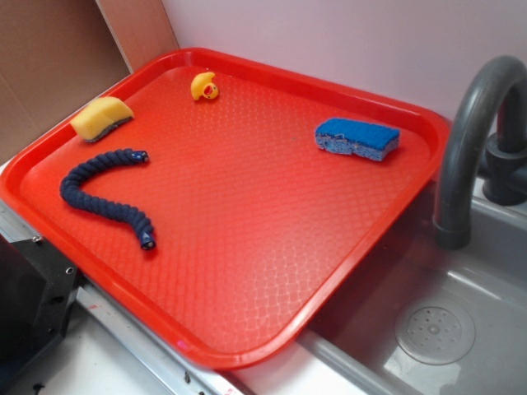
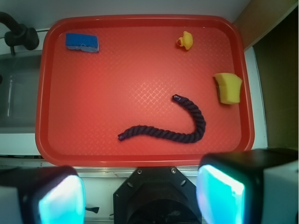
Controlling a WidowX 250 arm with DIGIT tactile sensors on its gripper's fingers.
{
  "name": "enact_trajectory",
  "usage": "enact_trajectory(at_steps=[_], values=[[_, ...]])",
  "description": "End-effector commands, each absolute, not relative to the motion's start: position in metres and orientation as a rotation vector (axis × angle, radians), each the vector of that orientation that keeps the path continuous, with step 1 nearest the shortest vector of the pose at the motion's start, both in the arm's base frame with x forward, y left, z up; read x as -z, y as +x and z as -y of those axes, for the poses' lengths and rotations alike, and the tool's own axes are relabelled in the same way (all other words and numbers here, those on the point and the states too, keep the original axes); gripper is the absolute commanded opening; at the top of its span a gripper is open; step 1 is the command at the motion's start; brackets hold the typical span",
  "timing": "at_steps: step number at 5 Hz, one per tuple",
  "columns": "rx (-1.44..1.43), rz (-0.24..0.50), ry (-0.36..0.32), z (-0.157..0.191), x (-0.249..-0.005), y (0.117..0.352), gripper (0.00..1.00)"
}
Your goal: Grab the green sponge.
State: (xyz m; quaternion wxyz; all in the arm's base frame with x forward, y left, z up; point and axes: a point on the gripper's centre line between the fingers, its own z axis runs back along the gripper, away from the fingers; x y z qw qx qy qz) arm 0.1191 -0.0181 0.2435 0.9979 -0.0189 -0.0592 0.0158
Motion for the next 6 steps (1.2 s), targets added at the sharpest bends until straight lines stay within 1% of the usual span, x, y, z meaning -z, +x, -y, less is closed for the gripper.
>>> enact_trajectory(at_steps=[1,2,3,4,5,6], values=[[-0.032,0.119,-0.038,0.018,-0.244,0.119,1.00],[-0.264,0.173,-0.094,0.000,-0.246,0.132,1.00],[-0.400,0.195,-0.051,-0.030,-0.225,0.144,1.00],[-0.432,0.178,0.038,-0.064,-0.198,0.154,1.00],[-0.381,0.135,0.103,-0.100,-0.165,0.170,1.00],[-0.378,0.132,0.174,-0.130,-0.141,0.182,1.00]])
